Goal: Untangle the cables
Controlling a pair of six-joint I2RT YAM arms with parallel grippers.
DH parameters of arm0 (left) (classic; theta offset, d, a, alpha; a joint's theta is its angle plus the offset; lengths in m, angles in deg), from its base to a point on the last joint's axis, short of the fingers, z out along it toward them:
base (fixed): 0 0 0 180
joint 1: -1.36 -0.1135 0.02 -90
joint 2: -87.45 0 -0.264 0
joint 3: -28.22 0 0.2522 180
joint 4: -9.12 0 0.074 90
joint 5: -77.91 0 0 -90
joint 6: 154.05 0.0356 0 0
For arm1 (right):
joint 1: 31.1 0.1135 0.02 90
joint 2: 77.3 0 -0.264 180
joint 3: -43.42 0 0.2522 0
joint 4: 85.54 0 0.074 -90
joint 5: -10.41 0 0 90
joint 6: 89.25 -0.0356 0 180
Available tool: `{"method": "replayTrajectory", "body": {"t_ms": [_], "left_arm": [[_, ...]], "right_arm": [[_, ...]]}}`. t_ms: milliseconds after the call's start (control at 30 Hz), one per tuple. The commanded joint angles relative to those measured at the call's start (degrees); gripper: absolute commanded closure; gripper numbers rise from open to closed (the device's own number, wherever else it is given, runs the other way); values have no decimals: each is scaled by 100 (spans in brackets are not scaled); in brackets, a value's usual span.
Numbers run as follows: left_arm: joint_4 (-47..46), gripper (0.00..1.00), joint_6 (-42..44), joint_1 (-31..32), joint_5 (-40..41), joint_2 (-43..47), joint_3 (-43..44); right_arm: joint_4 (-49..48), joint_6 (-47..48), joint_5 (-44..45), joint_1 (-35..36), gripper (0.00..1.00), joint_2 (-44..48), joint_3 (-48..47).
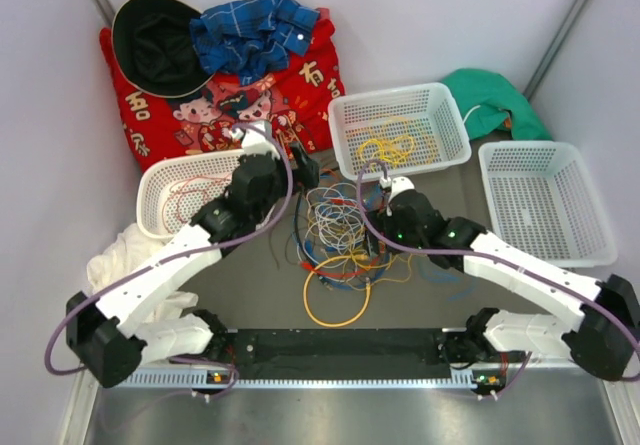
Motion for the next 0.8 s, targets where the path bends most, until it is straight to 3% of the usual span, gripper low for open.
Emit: {"method": "replayTrajectory", "body": {"t_ms": [0, 200, 300, 400, 433, 500, 633, 767], "left_arm": [[823, 1, -410, 164, -98, 859, -702], [1448, 1, -490, 164, 34, 1852, -1090], [1686, 1, -508, 164, 95, 2203, -1187], [1792, 1, -552, 164, 130, 2423, -1327], [1827, 1, -560, 164, 148, 2477, -1362], [1827, 1, -587, 164, 174, 2634, -1450], [1670, 1, -552, 164, 210, 2864, -1600], [750, 1, -316, 164, -185, 2987, -1845]], "right_arm": [[-940, -129, -147, 26, 16, -429, -190], [-1318, -41, 100, 0, 18, -1387, -454], [-1344, -67, 38, -53, 26, -1985, -700], [-1205, -129, 3, -71, 61, -2450, -963], [-1143, -138, -14, -71, 81, -2504, -1112], [-1090, -138, -41, -62, 98, -2401, -1184], [-757, -50, -15, -36, 100, -1645, -1534], [-352, 187, -111, 79, 100, -845, -2202]]}}
